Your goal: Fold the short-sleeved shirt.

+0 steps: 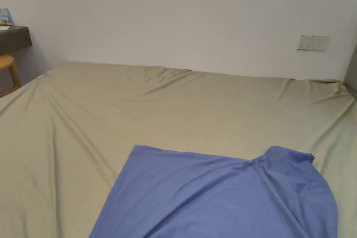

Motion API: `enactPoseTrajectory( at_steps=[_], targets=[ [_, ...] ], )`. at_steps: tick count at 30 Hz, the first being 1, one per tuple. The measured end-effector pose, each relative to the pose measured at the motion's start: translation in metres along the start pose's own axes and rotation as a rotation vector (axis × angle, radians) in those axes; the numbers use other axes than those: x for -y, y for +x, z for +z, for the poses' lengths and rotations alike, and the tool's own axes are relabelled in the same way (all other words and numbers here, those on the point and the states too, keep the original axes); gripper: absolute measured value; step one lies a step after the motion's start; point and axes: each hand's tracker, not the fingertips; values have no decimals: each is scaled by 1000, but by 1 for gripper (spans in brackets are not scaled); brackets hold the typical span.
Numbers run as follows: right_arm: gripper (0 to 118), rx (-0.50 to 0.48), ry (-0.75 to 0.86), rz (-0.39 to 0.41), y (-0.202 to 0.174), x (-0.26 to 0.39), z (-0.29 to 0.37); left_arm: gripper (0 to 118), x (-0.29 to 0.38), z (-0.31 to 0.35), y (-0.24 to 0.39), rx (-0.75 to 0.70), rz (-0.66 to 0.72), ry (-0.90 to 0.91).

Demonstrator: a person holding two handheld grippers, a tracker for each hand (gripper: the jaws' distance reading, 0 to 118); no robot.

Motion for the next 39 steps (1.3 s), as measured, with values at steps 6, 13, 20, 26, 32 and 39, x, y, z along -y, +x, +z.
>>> enactPoseTrajectory(
  at_steps=[6, 13, 20, 26, 32, 39],
  targets=[
    [1, -41, -13, -32, -2, -14, -3, 85, -6, -25, 1, 38, -42, -14],
    [1, -75, 1, -49, -4, -26, -2, 34, -16, -69, 3, 5, -87, -89],
    [2, -20, -37, -28, -1, -23, -19, 14, -18, -61, -5, 14, -33, -84],
    [100, 29, -93, 32, 7, -21, -53, 8, -23, -49, -17, 65, 87, -55],
    [95, 43, -141, -19, 18, -23, -81, 8, -30, -43, -7, 50, 55, -44],
    [13, -41, -179, -81, 20, -18, -77, 8, -33, -39, -6, 49, 91, -39]
  ],
)
